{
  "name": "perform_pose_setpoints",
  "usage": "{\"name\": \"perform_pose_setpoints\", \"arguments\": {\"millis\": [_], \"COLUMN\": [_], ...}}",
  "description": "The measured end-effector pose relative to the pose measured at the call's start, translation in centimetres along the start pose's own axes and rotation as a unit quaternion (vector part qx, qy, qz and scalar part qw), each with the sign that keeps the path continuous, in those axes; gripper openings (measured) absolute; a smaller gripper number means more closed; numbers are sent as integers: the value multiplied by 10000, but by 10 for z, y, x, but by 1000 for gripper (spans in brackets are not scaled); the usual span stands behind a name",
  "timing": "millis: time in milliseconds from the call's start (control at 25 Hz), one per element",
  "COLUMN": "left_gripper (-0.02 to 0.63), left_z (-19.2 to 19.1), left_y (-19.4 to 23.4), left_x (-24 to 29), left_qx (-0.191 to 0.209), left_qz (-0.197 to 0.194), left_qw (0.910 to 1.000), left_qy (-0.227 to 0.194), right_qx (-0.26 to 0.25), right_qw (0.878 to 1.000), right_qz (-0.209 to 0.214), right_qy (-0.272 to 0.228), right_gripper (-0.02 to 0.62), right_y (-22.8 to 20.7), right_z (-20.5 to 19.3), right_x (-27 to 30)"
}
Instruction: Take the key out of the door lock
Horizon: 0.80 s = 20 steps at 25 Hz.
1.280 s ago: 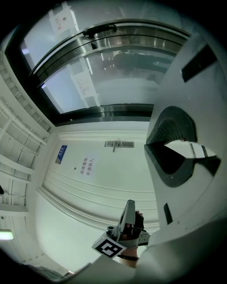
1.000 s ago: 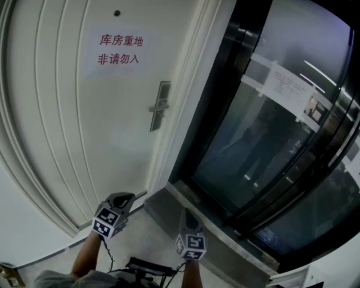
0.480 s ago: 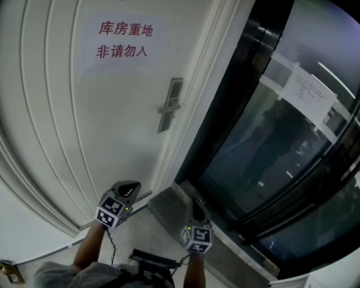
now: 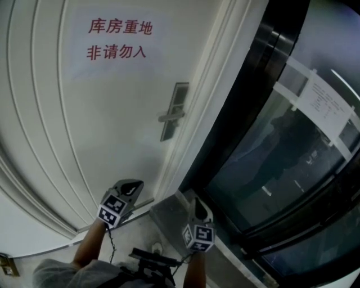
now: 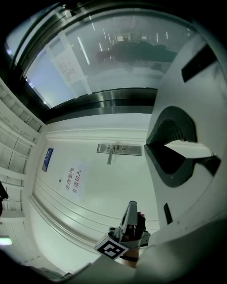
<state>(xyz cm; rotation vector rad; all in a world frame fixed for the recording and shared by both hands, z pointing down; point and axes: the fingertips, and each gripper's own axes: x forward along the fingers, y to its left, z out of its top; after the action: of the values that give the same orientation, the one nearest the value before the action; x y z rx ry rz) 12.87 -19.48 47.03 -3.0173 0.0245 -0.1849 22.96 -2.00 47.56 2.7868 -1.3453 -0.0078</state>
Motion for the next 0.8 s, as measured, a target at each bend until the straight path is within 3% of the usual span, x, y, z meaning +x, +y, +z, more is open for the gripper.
{"name": "perform_pose_setpoints", "arguments": {"millis": [360,800], "left_gripper": [5,5], "left_z": [13,12], "left_y": [33,73], "left_x": [85,131], "left_qx": [-102,-300], "left_qz": [491,1133], "left_qw": [9987,9930], "left_qy": [27,150], "right_qx": [-156,-278], "right_qw": [9989,9911], "right_qz": [442,1300], "right_qy": [49,42], "right_gripper": [5,5], "right_y": [-51,-56], "right_z": [8,17], "right_x": [99,182]}}
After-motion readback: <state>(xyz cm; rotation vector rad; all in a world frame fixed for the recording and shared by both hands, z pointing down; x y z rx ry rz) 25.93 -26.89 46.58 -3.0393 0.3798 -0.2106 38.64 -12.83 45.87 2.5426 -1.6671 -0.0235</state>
